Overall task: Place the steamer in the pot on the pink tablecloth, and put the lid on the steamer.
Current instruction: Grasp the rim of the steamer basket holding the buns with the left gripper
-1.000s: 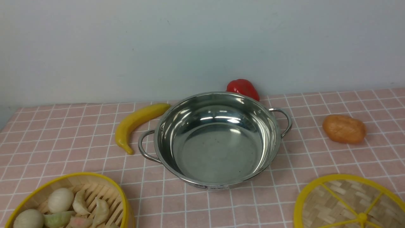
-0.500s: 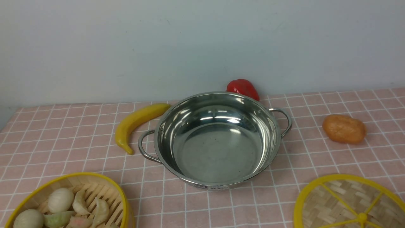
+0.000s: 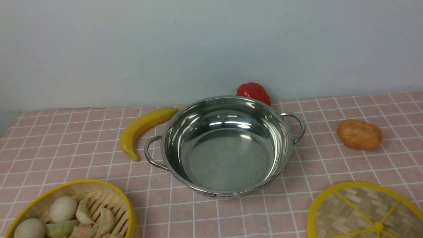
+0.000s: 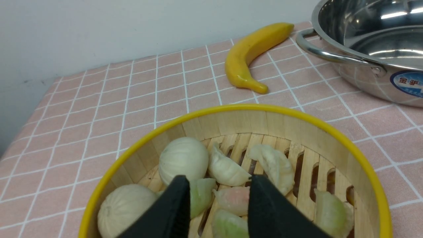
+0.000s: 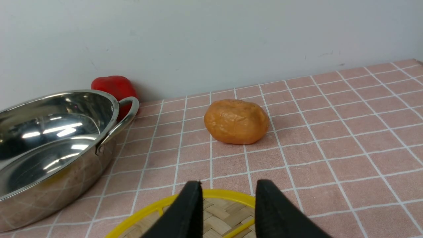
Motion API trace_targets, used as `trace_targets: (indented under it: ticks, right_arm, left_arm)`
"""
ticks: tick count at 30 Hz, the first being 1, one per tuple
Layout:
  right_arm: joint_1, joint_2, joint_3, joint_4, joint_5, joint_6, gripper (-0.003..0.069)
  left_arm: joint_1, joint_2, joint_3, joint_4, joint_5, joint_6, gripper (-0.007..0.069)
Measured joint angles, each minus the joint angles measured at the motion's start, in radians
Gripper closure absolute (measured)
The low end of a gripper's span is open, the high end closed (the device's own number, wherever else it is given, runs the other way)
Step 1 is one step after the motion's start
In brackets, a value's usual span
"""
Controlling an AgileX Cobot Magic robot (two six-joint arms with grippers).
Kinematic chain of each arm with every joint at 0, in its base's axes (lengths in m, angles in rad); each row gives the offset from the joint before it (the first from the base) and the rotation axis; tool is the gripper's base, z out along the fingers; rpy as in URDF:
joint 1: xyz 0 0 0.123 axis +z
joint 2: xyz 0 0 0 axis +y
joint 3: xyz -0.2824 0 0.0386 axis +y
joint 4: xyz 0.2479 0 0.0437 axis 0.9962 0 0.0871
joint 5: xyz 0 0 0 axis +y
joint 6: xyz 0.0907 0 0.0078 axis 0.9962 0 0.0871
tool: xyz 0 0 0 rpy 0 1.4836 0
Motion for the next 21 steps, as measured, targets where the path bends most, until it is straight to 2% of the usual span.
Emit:
trace_targets:
  ticks: [10,13,17,21]
  right_arm:
    - [0.0,0.0,0.0,0.0,0.0,0.0,0.0416]
    - [0.0,0.0,0.0,0.0,0.0,0.001,0.0416]
    - [0.0,0.0,0.0,0.0,0.0,0.001,0.0416]
    - [0.0,0.0,0.0,0.0,0.0,0.001,0.0416]
  left_arm:
    - [0.0,0.0,0.0,-0.004,-0.038,-0.001,0.0382]
    - [0.0,-0.002,0.0,-0.087,-0.08,-0.027,0.0382]
    - [0.0,-0.002,0.0,-0.302,-0.127,-0.074,0.0382]
    - [0.0,-0.002,0.0,-0.382,-0.181,-0.082,0.0382]
